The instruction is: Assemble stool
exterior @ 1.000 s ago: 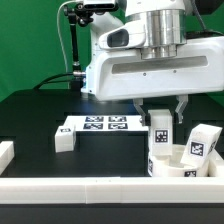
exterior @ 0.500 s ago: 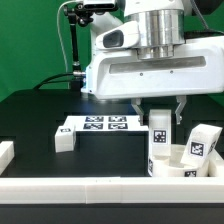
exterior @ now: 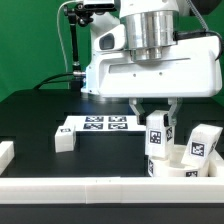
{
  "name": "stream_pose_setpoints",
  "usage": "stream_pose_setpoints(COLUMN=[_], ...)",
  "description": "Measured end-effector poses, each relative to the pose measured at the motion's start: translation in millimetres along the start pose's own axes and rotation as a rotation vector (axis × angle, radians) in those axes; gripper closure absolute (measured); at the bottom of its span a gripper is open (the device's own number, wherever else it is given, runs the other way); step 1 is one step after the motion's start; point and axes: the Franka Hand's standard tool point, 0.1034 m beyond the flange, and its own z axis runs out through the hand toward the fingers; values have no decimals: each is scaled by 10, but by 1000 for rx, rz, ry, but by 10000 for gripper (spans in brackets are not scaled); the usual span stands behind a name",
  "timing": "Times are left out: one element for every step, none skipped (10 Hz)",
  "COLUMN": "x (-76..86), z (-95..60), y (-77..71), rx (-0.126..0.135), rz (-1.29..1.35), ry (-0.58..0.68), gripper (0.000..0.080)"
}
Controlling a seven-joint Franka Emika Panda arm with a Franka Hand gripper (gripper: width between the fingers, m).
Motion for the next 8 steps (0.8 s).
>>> stream_pose_setpoints(x=[7,15,30,32,39,41,37,31], z=[0,2,1,2,2,3,6,10], y=[7,11,16,17,23,24,19,12], rx=[0,6,14,17,20,26,34,39], rz=[65,119,184,242,325,376,473,566], ry=[1,2,7,6,3,-3,-12,-20], gripper=[462,462,462,462,462,462,462,462])
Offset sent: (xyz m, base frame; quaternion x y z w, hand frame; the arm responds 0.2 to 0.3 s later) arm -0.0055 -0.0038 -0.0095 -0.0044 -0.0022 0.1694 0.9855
